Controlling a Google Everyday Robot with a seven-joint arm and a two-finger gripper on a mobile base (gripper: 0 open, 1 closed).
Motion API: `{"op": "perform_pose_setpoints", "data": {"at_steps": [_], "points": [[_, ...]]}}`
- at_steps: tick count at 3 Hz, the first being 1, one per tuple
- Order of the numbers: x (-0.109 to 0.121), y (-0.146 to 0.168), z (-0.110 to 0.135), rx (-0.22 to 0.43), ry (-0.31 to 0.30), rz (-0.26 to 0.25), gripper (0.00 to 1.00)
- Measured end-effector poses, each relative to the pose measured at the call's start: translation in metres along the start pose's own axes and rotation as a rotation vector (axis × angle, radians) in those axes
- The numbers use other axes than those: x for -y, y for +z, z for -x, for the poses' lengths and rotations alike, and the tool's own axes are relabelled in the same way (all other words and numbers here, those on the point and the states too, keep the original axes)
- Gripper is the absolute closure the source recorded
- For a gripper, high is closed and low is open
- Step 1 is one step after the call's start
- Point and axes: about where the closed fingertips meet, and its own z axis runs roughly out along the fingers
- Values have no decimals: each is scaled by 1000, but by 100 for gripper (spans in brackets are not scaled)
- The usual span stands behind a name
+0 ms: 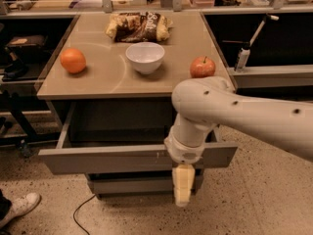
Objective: Open top drawer
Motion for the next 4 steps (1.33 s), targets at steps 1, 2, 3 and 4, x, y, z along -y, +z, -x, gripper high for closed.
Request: {"op": "perform_pose_setpoints", "data": {"at_steps": [1,2,3,4], "points": [[-55,-42,-28,-16,35,52,0],[-58,-43,-29,-24,33,63,0],[-55,-46,-29,-39,33,52,0],[-45,-52,-28,-53,37,29,0]]}}
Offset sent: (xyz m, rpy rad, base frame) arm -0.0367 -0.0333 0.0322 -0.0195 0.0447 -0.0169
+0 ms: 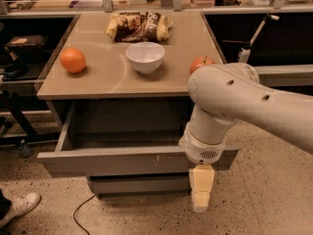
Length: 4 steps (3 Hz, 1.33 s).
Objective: Open top drawer
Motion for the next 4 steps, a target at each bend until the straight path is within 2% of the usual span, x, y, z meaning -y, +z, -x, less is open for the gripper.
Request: {"op": "perform_pose_setpoints", "data": {"at_steps": [2,4], "points": [[28,21,8,19,24,-10,0],[63,30,9,6,3,-27,0]]}}
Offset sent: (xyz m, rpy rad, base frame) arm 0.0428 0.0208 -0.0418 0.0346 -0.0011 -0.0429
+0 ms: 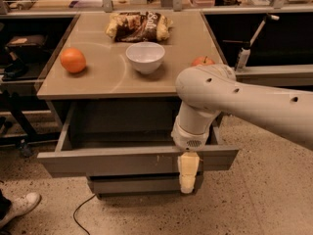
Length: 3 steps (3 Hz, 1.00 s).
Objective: Open top drawer
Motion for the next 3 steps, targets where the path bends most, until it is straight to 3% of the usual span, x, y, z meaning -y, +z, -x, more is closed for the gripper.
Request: {"op": "perform_pose_setpoints", "data": {"at_steps": [1,3], "points": [[1,17,2,0,-3,19,0],[-27,44,-6,-10,9,83,0]]}}
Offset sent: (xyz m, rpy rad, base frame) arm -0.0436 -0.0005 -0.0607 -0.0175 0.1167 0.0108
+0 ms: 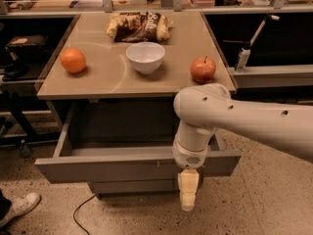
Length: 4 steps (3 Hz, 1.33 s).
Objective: Open top drawer
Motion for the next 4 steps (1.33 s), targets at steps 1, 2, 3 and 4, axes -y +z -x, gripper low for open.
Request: {"op": "perform_pose_setpoints", "data": {"at_steps": [1,2,3,4], "points": [[-19,5,-7,-6,15,22,0],[-20,4,-7,-6,16,23,0],[-50,7,-17,-12,43,45,0],[-49,7,-17,-12,43,45,0]]}}
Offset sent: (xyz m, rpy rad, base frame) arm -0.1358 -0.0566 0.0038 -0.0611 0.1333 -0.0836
